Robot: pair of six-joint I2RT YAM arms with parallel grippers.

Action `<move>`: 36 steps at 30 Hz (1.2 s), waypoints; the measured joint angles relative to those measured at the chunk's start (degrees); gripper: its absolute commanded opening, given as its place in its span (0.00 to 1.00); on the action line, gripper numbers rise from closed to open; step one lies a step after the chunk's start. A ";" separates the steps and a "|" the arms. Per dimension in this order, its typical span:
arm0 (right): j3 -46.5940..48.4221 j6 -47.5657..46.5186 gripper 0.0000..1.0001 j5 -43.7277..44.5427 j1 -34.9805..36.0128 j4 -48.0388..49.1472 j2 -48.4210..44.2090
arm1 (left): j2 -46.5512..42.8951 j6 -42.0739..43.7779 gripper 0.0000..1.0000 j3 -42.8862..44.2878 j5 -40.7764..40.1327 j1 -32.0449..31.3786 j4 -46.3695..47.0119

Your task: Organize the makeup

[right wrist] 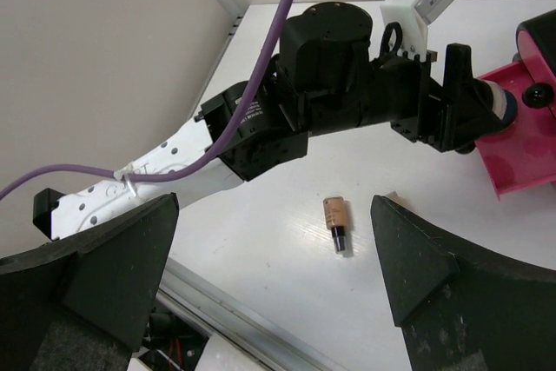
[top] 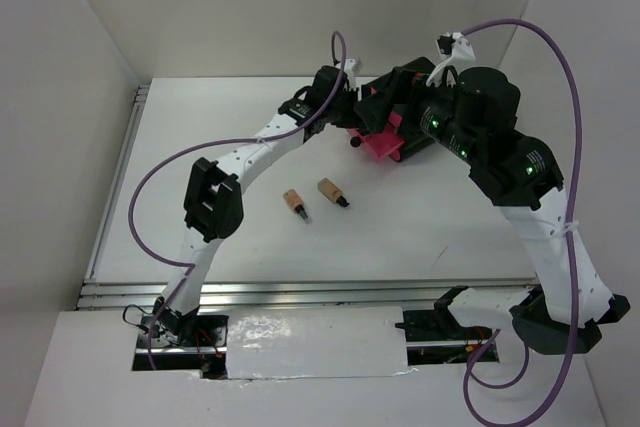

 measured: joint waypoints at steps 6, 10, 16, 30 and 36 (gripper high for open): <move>-0.96 -0.17 1.00 0.31 -0.02 -0.20 -0.24 | 0.81 -2.34 0.32 0.00 2.34 -0.98 5.73; -1.44 -0.22 1.00 0.66 -0.02 -0.26 -0.28 | 2.21 -2.97 0.37 0.00 3.08 -1.14 7.26; -1.44 -0.57 1.00 0.96 0.00 -0.28 -0.35 | 4.33 -4.17 0.53 -0.02 4.17 -1.09 7.91; -1.44 -1.27 1.00 1.05 0.00 -0.28 -0.46 | 6.32 -5.55 0.99 -0.24 6.03 -0.92 9.94; -4.13 -1.46 0.99 1.75 -0.02 0.22 -0.96 | 5.77 -5.57 0.99 0.02 5.18 -0.44 8.02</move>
